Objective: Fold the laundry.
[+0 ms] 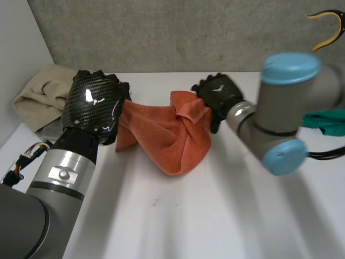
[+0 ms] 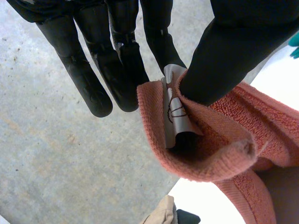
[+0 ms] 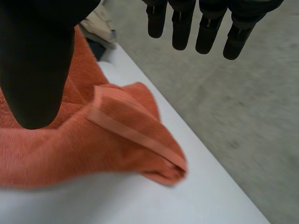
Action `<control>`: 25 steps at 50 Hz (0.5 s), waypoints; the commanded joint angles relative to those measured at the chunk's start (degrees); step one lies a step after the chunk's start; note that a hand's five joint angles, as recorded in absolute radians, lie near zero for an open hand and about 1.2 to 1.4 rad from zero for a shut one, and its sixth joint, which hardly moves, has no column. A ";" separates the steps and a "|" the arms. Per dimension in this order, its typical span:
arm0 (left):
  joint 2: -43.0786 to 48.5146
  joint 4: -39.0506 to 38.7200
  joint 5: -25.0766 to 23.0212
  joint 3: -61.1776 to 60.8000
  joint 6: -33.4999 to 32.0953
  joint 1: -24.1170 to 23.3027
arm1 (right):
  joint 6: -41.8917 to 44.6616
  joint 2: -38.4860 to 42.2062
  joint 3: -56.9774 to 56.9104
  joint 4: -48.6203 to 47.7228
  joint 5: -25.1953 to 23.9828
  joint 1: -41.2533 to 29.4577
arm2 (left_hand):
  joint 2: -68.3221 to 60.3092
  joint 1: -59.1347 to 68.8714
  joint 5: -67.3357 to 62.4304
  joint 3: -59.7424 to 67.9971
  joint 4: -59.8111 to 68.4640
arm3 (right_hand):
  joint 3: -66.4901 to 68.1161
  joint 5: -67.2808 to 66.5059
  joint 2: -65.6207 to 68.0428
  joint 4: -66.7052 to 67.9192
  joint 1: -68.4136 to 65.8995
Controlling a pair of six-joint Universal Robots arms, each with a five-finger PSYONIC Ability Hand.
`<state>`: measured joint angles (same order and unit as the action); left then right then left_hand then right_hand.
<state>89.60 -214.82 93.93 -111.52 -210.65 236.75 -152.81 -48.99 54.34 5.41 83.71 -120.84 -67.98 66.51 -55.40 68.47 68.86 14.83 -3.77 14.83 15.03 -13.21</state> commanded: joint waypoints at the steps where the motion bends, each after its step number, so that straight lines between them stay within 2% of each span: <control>1: -1.36 0.36 0.11 -1.07 0.07 -1.72 | -0.82 16.19 -14.60 -3.39 -3.64 -2.47 | -12.02 13.49 -14.60 11.53 11.14 | 2.32 -3.38 2.32 2.12 -3.94; 7: -1.45 0.80 0.11 -1.16 0.07 -2.34 | -0.82 27.44 -26.63 -4.09 -3.03 -2.82 | -12.02 13.49 -14.60 11.53 11.14 | 8.69 -9.75 8.69 8.49 -10.31; 13: -1.54 1.42 0.20 -1.68 0.15 -2.52 | -0.74 32.03 -33.33 -4.18 0.04 -2.74 | -12.02 13.49 -14.60 11.53 11.14 | 20.13 -21.20 20.13 19.93 -21.76; 16: -2.15 1.42 0.20 -1.95 0.24 -2.52 | -0.74 32.65 -34.30 -4.62 0.22 -2.38 | -12.02 13.49 -14.60 11.53 11.14 | 34.56 -35.62 34.56 34.36 -36.18; 17: -2.33 1.42 0.11 -2.04 0.24 -2.52 | -0.82 32.65 -34.30 -4.97 0.05 -2.30 | -12.02 13.49 -14.60 11.53 11.14 | 45.10 -46.17 45.10 44.90 -46.73; 18: -2.41 1.42 0.20 -2.04 0.24 -2.43 | -0.82 32.73 -34.56 -5.49 0.31 -2.30 | -12.02 13.49 -14.60 11.53 11.14 | 64.97 -66.03 64.97 64.77 -66.59; 25: -2.33 1.16 0.11 -1.86 -0.20 -1.12 | -0.91 27.04 -32.73 -6.03 2.86 -2.21 | -12.02 13.49 -14.60 11.53 11.14 | 65.17 -66.23 65.17 64.97 -66.79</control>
<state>87.27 -213.38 94.07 -113.53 -210.46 234.47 -153.65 -16.75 19.62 -0.38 84.66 -123.16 -67.98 66.52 -55.40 68.47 68.86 67.87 -55.02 67.58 68.27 -62.73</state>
